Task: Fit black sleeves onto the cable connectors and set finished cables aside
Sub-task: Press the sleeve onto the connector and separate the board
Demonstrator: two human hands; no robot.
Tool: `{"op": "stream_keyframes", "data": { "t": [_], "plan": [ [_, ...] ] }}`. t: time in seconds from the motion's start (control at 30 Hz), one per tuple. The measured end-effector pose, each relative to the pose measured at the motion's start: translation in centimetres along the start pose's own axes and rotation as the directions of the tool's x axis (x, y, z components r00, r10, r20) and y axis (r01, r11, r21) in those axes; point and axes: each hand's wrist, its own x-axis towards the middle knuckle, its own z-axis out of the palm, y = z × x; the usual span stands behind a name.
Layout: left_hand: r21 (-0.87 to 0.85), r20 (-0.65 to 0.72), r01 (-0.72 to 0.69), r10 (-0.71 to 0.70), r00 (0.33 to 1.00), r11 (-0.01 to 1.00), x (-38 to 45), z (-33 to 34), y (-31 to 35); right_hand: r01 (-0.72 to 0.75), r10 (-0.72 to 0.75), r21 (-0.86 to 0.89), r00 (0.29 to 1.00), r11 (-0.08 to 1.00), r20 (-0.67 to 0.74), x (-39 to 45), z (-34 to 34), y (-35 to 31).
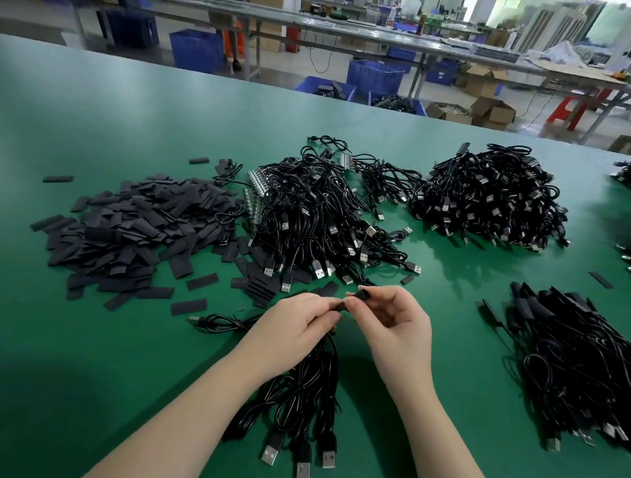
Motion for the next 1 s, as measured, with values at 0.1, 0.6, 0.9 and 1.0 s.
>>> {"op": "stream_keyframes", "data": {
  "t": [0.1, 0.6, 0.9, 1.0],
  "plan": [
    [-0.004, 0.0, -0.004, 0.004, 1.0, 1.0, -0.04, -0.03, -0.01, -0.022, 0.022, 0.004, 1.0, 1.0, 0.008, 0.15, -0.02, 0.07],
    [-0.027, 0.005, -0.021, 0.021, 1.0, 0.999, 0.03, -0.26, -0.11, -0.016, 0.016, 0.011, 1.0, 1.0, 0.018, 0.12, -0.2, 0.33],
    [-0.059, -0.013, -0.053, 0.052, 0.999, 0.997, 0.08, -0.25, -0.16, -0.032, 0.03, 0.029, 0.997, 0.999, 0.066, 0.3, -0.41, 0.33],
    [-0.067, -0.011, -0.051, 0.051, 0.999, 0.996, 0.02, -0.46, -0.29, -0.042, 0.039, 0.037, 0.996, 0.998, 0.084, 0.22, -0.25, 0.46]
  ]
}}
